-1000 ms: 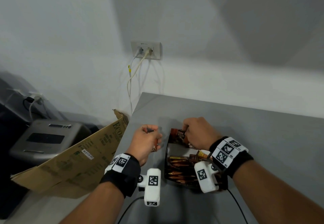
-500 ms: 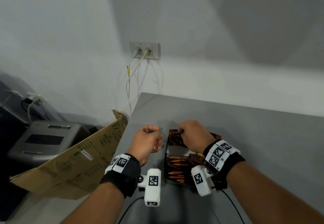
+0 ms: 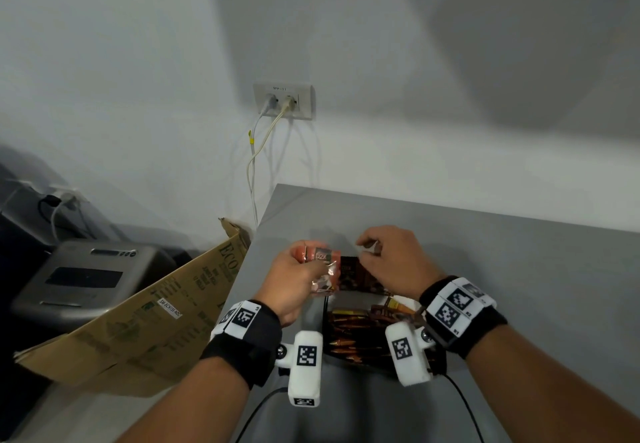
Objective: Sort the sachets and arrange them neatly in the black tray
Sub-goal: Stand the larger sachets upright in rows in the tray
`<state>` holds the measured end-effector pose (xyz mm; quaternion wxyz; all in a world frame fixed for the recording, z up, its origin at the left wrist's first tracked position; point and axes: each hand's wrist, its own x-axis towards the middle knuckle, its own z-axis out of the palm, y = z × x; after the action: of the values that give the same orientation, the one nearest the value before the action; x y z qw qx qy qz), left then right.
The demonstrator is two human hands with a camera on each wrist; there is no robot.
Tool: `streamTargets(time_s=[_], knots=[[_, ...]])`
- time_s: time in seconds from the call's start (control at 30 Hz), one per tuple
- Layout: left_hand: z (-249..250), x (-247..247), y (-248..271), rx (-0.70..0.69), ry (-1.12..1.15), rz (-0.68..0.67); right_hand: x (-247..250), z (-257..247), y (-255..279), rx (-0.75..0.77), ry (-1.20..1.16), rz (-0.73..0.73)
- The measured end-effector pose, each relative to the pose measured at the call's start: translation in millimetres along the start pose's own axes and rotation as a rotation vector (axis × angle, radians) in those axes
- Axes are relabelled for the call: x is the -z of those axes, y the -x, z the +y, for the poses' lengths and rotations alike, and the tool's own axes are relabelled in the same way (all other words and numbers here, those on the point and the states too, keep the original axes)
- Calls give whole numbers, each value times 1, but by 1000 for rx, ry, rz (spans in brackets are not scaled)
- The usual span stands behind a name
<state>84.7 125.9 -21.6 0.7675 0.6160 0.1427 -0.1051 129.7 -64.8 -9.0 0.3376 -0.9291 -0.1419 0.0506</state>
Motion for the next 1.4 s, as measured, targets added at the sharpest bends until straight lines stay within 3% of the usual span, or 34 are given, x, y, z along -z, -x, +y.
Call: streamTargets(time_s=[0.1,0.17,0.27,0.4,0.67,1.1,1.4], knots=[[6,-13,3,-46,-18,-102,12,-15,4,-26,-186,-99],[8,-18,3,-59,-57,-103,20,-19,3,-24,-189,-73],[3,-10,-3,-17,-72,48,33,-13,3,-71,-130,8],[-1,5,-8,30,41,189,20,-2,6,-106,35,-116],[-6,13,-5,-35,-88,151,-22,6,4,-36,185,-168],[-13,11,-10,-56,-141,31,-25,9,-1,-30,196,-184],[-13,11,-8,-41,-146,35,-29,8,-1,-21,198,-146]])
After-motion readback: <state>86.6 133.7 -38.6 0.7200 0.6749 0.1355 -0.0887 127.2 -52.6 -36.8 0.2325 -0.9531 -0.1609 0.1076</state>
